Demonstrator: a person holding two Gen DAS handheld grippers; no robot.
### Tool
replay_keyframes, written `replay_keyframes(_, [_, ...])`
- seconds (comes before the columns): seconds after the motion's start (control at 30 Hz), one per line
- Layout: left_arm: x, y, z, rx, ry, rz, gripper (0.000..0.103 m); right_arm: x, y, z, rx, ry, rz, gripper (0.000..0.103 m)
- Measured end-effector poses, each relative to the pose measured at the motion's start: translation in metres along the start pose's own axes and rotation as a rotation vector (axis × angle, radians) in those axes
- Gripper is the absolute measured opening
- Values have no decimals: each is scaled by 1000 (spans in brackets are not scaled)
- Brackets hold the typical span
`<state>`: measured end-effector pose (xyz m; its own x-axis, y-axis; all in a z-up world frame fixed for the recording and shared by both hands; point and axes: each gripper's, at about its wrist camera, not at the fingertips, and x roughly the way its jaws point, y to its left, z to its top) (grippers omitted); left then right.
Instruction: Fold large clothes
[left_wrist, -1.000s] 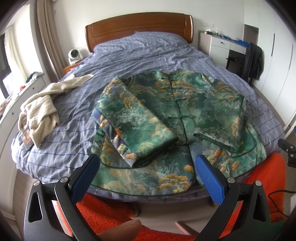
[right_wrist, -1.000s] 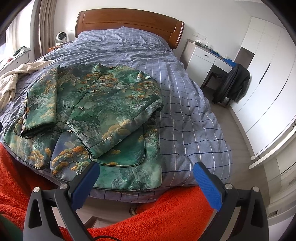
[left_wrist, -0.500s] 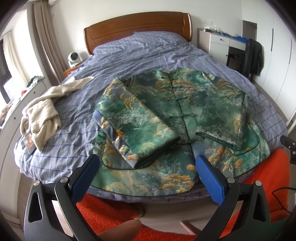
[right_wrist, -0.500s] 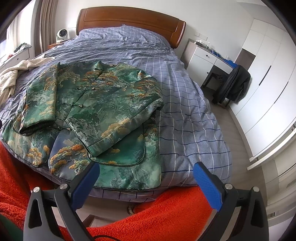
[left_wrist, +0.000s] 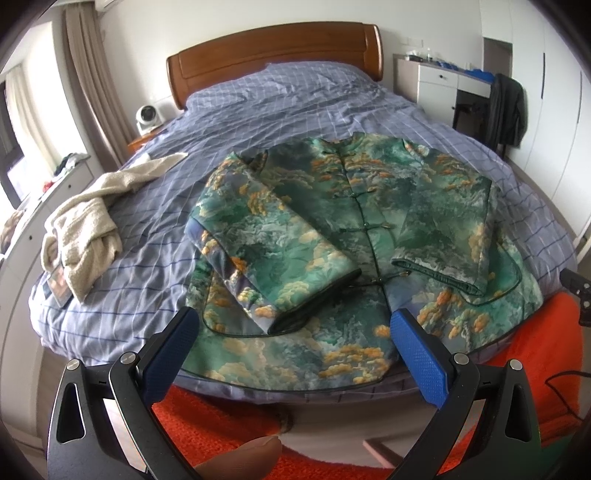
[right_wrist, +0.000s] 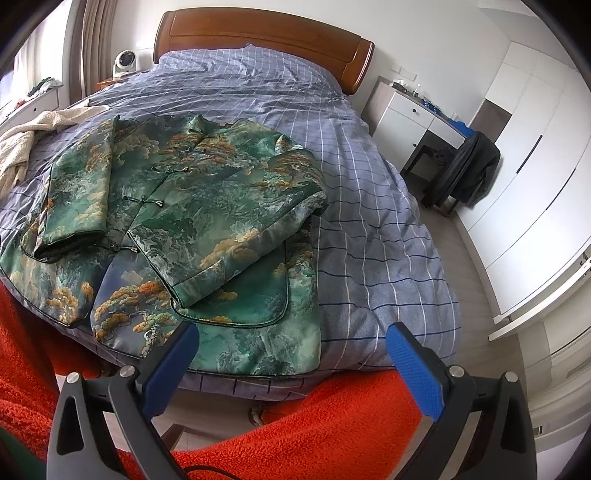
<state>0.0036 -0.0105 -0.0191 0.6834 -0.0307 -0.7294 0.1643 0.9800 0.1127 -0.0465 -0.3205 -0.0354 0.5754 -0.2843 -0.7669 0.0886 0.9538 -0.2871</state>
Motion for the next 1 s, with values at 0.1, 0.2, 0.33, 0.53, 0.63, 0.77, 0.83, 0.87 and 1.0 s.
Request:
replay_keyframes(0.1, [1,0,-1,-1,0,-2,103,1,0,0,-1,5,0,103])
replay_keyframes(0.2, [1,0,-2,2,0,3,103,3,2,-1,-2,8,2,103])
replay_keyframes(0.33, [9,0,-4,-5,23,1,103,3,2,-1,-6,-8,45,103])
replay_keyframes(0.53, [22,8,-10,-56,61,-21,103,1,6,2,-44,-80,103,103])
replay_keyframes(0.63, [25,8,-12,-58,75,-30,103,7,16,7,-99,-112,165,103])
replay_keyframes(0.77, [25,8,-12,-59,74,-31,103,23,46,11,-226,-154,295,103])
replay_keyframes(0.83, [25,8,-13,-65,74,-34,103,40,67,15,-307,-127,356,103])
replay_keyframes(0.87, [25,9,-13,-68,76,-35,103,50,77,16,-347,-121,372,103])
replay_keyframes(1.0, [25,11,-16,-71,82,-29,103,82,109,19,-487,-151,345,103])
